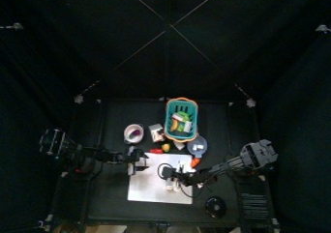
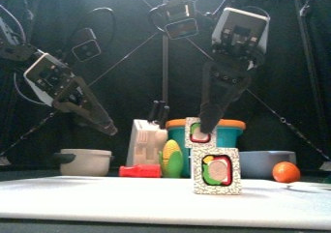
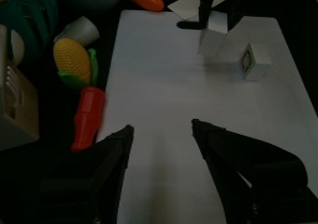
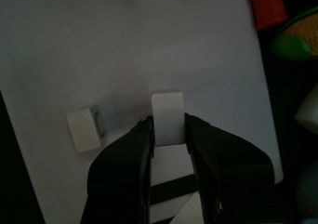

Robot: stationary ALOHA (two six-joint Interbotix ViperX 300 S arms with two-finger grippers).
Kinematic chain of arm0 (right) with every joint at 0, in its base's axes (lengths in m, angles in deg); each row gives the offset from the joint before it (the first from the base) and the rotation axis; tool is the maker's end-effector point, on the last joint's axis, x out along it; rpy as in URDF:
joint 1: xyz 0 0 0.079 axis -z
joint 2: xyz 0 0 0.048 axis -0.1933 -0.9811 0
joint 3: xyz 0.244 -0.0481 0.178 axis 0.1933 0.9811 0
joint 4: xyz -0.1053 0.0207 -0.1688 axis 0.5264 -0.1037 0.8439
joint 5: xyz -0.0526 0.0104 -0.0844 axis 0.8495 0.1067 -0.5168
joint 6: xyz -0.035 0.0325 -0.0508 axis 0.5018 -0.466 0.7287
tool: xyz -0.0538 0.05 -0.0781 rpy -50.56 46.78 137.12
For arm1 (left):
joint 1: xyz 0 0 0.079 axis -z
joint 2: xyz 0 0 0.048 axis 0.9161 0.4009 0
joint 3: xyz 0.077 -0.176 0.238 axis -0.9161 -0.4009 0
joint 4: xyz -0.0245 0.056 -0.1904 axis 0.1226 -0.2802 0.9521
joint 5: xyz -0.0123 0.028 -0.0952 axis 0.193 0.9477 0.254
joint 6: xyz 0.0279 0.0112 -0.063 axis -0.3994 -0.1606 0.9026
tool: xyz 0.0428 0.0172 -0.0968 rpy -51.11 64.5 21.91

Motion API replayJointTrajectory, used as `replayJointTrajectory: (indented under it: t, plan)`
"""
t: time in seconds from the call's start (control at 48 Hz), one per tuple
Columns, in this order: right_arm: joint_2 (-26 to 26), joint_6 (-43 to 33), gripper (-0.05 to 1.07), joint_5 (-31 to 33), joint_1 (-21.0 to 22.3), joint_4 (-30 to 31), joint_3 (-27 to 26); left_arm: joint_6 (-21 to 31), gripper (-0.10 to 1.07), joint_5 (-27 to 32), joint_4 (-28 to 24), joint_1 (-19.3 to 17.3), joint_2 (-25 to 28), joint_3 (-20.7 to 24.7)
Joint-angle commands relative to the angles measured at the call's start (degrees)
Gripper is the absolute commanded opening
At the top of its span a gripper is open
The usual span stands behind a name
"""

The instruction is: Place piece of sushi in bowl

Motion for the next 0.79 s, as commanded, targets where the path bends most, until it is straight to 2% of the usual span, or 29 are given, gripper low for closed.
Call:
replayJointTrajectory:
  t: [0.0, 0.333, 0.771]
  plan:
    - [3.2, -0.1, 0.49, 0.3, 0.3, 0.4, -0.7, -0.1, 0.9, -0.3, 0.0, 0.1, -0.2, 1.0]
    - [8.5, -0.9, 0.49, 2.3, 1.0, 1.1, 2.0, 0.0, 0.9, -0.3, 0.0, 0.1, -0.3, 1.1]
    - [18.1, -1.0, 0.49, 0.8, 6.9, -0.7, 11.1, 0.0, 0.9, -0.3, 0.0, 0.1, -0.2, 0.8]
